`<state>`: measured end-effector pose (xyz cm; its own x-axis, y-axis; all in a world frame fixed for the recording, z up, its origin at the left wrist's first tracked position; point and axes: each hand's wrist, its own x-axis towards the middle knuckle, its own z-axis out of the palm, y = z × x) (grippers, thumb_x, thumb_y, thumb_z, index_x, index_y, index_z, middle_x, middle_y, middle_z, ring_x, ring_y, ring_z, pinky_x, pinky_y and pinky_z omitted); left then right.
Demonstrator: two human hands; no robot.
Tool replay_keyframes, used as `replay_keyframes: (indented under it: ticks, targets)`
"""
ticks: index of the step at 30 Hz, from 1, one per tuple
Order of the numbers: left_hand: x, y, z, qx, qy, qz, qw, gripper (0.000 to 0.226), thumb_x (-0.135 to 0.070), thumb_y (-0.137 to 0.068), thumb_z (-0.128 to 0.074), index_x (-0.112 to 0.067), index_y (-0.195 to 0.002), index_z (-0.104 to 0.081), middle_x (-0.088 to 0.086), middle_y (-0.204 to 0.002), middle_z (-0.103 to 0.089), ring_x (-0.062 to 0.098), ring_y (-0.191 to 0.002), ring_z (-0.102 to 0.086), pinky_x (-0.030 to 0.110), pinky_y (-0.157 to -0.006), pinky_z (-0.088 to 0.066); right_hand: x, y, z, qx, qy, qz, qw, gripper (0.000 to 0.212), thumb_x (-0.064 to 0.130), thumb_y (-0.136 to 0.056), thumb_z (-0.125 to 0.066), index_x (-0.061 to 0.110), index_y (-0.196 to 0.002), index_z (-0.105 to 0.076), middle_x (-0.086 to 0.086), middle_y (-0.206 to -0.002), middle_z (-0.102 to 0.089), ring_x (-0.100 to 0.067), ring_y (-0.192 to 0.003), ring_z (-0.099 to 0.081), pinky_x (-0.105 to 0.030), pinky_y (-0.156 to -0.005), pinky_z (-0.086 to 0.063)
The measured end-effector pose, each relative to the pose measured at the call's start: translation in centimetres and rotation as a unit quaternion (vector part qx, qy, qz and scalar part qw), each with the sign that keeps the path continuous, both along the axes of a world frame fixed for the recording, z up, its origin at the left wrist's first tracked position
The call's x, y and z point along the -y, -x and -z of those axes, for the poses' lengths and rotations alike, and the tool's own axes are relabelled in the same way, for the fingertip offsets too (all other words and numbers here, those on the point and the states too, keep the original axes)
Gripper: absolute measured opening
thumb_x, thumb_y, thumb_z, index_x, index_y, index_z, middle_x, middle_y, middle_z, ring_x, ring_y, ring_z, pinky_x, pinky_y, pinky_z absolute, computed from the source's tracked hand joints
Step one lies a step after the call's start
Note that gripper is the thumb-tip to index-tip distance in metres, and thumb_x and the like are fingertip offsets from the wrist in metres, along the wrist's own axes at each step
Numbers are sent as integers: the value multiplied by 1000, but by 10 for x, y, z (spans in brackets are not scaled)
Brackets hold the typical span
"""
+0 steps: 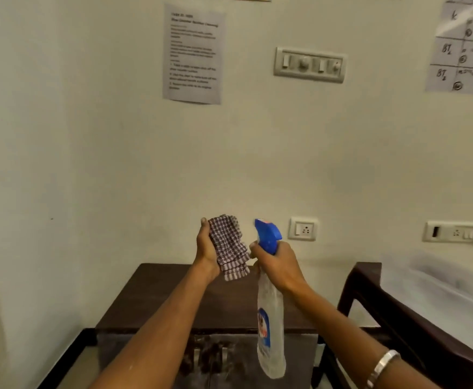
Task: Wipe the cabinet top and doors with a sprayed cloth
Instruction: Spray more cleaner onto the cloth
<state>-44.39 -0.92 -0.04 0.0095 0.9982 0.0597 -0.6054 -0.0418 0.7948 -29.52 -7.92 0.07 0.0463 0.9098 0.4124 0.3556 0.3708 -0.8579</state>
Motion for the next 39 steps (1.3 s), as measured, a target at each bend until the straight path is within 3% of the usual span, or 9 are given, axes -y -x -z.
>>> replay_keyframes:
  ticks: [3, 8, 15, 20, 24, 29, 31, 34, 39]
  targets:
    - [-2, 14, 9, 6, 10, -6, 1000, 72, -62, -94, -25, -6, -106, -67, 19, -97, -71, 33, -86, -68, 43, -76, -56, 2, 25, 14, 2, 25, -57, 998, 24, 30, -90, -62, 6, -86, -63, -5, -67, -62, -11, -58, -60, -21, -56, -52]
    - [-6, 26, 21, 15, 5, 4, 1000, 69, -59, -96, -27, -4, -97, -69, 16, -85, -74, 28, -73, -71, 37, -65, -60, 7, 51, 24, 1, 41, -103, 994, 25, 27, -91, -61, 2, -89, -62, -8, -67, -62, -17, -59, -61, -31, -61, -54]
    - [-11, 30, 30, 16, -8, 7, 1000, 69, -58, -96, -27, -4, -102, -69, 17, -88, -74, 28, -75, -71, 36, -62, -60, 7, 48, 27, -11, 22, -66, 997, 27, 25, -90, -63, -2, -86, -60, -8, -65, -59, -15, -57, -57, -27, -54, -50]
    - [-14, 28, 34, 13, -5, 2, 1000, 67, -57, -96, -28, -5, -99, -69, 15, -84, -74, 27, -72, -72, 34, -58, -59, 6, 35, 23, 31, 53, -55, 997, 27, 26, -90, -61, 0, -80, -61, -8, -62, -60, -13, -52, -58, -23, -52, -51]
    - [-14, 26, 35, 16, 0, -7, 1000, 66, -57, -96, -29, -3, -107, -66, 16, -86, -74, 28, -73, -72, 35, -57, -58, 12, 29, 28, 28, 58, -63, 996, 29, 27, -90, -63, -2, -88, -61, -11, -67, -62, -17, -57, -59, -28, -58, -53]
    - [-9, 20, 35, 20, 2, -8, 1000, 71, -58, -95, -29, 1, -118, -61, 26, -111, -65, 35, -90, -64, 45, -82, -52, 25, 29, 41, 58, 80, -103, 990, 24, 24, -88, -62, 0, -85, -61, -7, -63, -60, -15, -56, -58, -25, -59, -53]
    - [-7, 19, 35, 20, 3, -4, 1000, 72, -58, -95, -28, 2, -119, -60, 27, -111, -64, 36, -90, -63, 46, -82, -52, 26, 27, 45, 66, 82, -96, 990, 23, 25, -90, -61, 3, -82, -61, -6, -62, -60, -12, -55, -57, -21, -58, -52]
    - [-5, 18, 35, 25, 7, 0, 1000, 69, -57, -96, -29, 0, -115, -62, 23, -101, -67, 33, -85, -65, 40, -69, -57, 26, 19, 48, 44, 74, -66, 994, 24, 26, -91, -61, 4, -82, -61, -5, -63, -61, -10, -55, -58, -20, -58, -52]
    - [-4, 16, 37, 29, 4, 8, 1000, 69, -57, -96, -28, 1, -117, -61, 23, -101, -66, 34, -87, -64, 43, -76, -54, 25, 10, 48, 40, 76, -53, 995, 23, 27, -90, -64, 5, -87, -60, -5, -64, -61, -9, -55, -57, -17, -56, -51]
